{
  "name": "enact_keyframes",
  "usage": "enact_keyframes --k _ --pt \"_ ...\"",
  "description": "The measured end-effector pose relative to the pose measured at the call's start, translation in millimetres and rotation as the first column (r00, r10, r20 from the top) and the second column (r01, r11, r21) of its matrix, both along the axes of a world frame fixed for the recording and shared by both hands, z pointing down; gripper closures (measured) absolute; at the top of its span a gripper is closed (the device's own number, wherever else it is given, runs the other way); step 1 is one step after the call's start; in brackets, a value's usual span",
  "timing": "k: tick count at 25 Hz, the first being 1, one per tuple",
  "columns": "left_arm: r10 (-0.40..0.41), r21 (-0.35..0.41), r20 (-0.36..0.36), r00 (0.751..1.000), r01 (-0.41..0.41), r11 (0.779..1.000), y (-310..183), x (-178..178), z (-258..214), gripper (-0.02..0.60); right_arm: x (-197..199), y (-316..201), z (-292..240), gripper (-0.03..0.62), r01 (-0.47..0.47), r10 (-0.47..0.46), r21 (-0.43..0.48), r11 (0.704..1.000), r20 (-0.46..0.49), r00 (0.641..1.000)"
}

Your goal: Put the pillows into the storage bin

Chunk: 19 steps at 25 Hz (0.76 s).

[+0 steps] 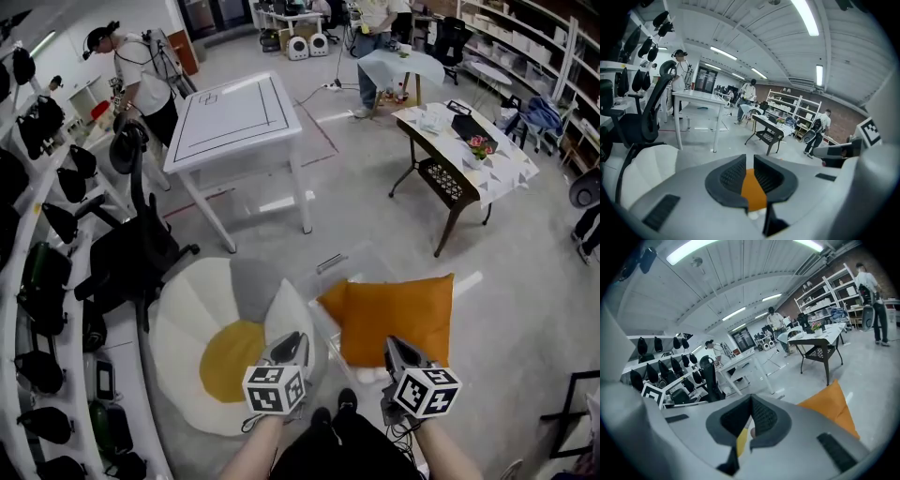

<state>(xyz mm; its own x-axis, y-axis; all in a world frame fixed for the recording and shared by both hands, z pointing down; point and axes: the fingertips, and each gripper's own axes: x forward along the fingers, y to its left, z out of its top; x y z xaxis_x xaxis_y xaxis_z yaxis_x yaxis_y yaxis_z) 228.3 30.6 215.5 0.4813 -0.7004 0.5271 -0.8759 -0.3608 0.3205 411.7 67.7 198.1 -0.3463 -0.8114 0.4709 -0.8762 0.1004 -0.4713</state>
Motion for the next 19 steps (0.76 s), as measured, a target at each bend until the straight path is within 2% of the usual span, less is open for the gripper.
enact_keyframes --k 8,15,19 --pt "0.025 0.048 -0.002 1.000 -0.025 0.999 13 -33 -27 0.531 -10 30 -17 0.595 -0.099 0.099 0.009 0.995 -0.029 0.995" --pt "0.073 0.103 0.002 0.997 -0.073 0.992 21 -46 -40 0.531 -27 48 -29 0.595 -0.101 0.108 0.054 0.993 -0.162 0.981" --pt "0.081 0.094 -0.004 0.997 -0.080 0.992 25 -56 -34 0.531 -34 54 -32 0.595 -0.104 0.115 0.063 0.993 -0.208 0.971"
